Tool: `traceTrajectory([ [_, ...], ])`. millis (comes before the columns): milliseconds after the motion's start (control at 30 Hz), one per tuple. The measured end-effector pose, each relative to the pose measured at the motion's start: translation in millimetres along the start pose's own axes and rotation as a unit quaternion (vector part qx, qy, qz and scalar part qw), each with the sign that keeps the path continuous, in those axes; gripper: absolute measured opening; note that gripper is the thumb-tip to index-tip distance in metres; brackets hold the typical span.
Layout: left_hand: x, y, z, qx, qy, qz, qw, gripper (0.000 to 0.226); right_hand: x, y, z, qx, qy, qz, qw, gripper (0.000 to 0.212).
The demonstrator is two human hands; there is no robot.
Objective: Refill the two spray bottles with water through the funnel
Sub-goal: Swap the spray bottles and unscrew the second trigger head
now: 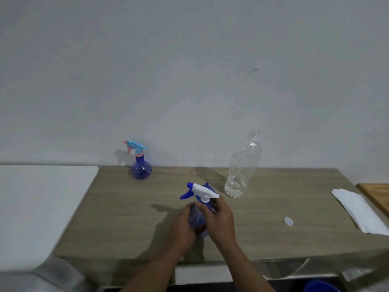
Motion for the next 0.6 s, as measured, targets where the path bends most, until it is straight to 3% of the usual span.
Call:
traceTrajectory([
  [133, 1, -1, -1, 0.002, 0.016, -0.002, 1.0, 0.011, 4, 1, 7, 0.034, -0.016, -0.027, 0.999, 0.021],
  [233, 4, -3, -2, 0.017, 0.018, -0.01, 1.0, 0.02, 3, 4, 11, 0.057, -0.02, -0.018, 0.998, 0.022],
  [367, 6, -2, -1, 0.015, 0.022, -0.014, 1.0, 0.009, 0, 7, 9, 0.037, -0.017, -0.01, 0.999, 0.031],
  [500, -5, 1, -7, 0.0, 0.046, 0.034, 0.998, 0.041, -4, 9, 13, 0.067, 0.009, -0.017, 0.998, 0.031],
  [600, -14, -1, -5, 0.021, 0.042, 0.066, 0.997, 0.041, -10, 10, 12, 0.056, 0.037, -0.001, 0.998, 0.039],
])
Point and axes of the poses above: each hand's wrist, its own y-axis towards the middle knuckle, its own z-axis out of the palm, x = y × z, the point moved 9 cm from there along y, towards the middle knuckle, and after that the axes turned 7 degrees about z, right-handed, at the moved point
